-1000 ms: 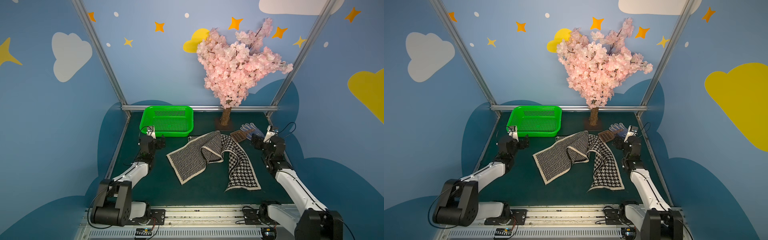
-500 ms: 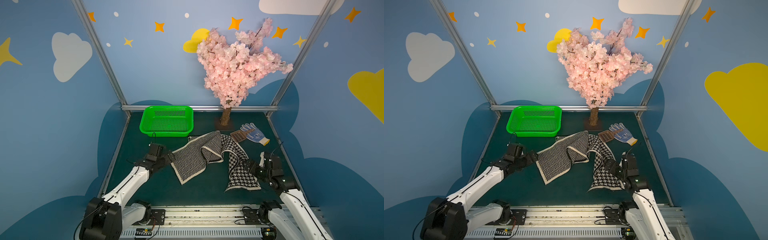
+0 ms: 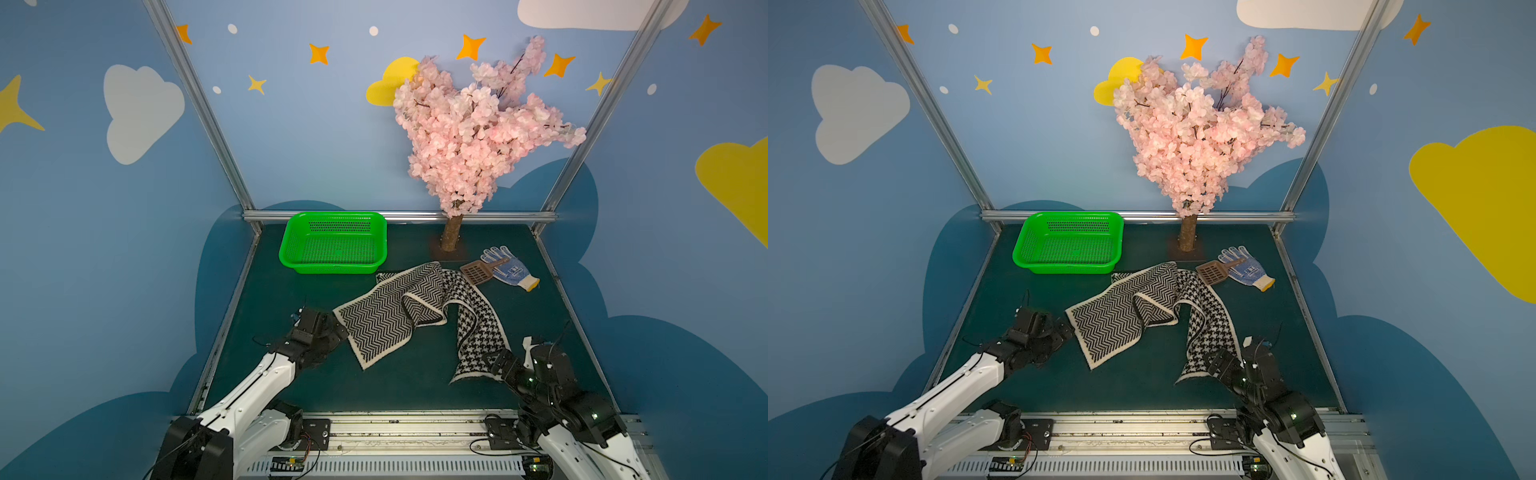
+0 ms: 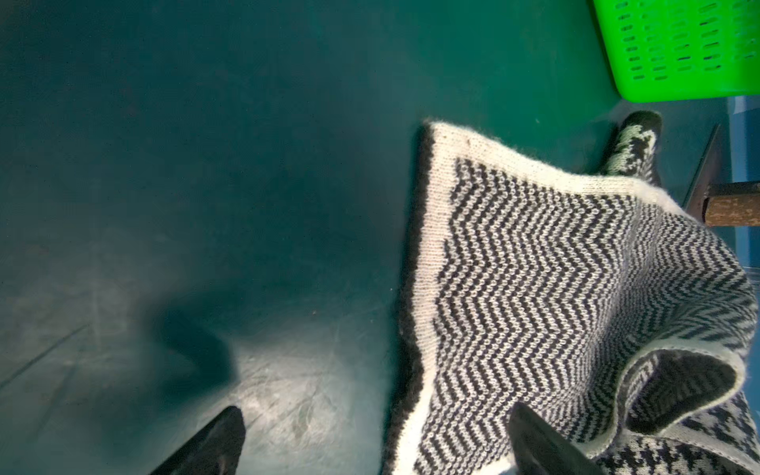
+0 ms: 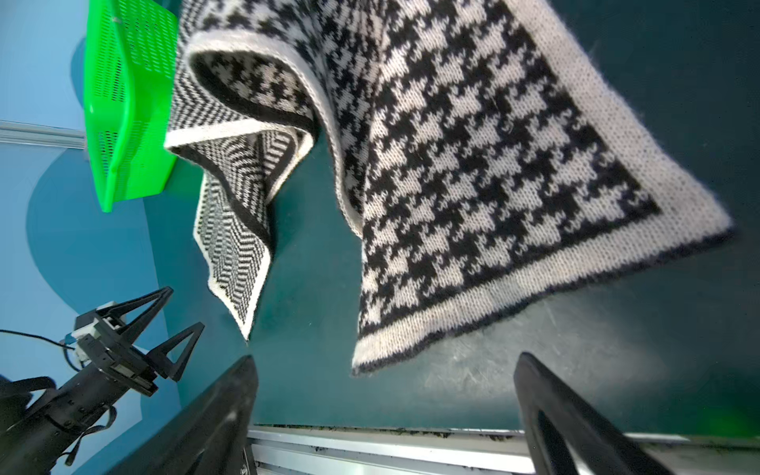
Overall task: Roll up the scarf and place it into the basket
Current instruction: Flatten out the scarf at the center of the board.
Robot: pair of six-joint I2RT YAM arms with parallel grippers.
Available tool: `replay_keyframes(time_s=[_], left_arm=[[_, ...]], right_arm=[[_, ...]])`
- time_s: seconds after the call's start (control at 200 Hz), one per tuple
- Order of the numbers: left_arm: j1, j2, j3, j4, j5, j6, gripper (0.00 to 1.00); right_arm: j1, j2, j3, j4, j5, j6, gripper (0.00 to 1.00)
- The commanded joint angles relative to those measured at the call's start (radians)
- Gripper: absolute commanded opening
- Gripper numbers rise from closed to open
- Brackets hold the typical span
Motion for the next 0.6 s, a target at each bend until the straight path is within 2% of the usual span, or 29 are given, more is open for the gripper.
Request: replay_keyframes(time_s=[0.0, 0.32, 0.596], left_arm=[[-0.003, 0.057, 0.056, 0.011, 0.020, 0.016, 1.00], [-0.003, 0.178, 0.076, 0.118, 0.082, -0.004, 1.00], [-0.003, 0.156, 0.075, 0.119, 0.060, 0.035, 1.00]], right_arm=[[0.062, 0.117, 0.017, -0.157, -0.007, 0.060, 0.97], [0.402, 0.465, 0.048, 0.019, 0.179, 0.198, 0.97], [0.431, 0.441, 0.016, 0.114, 0.263, 0.271, 0.91]])
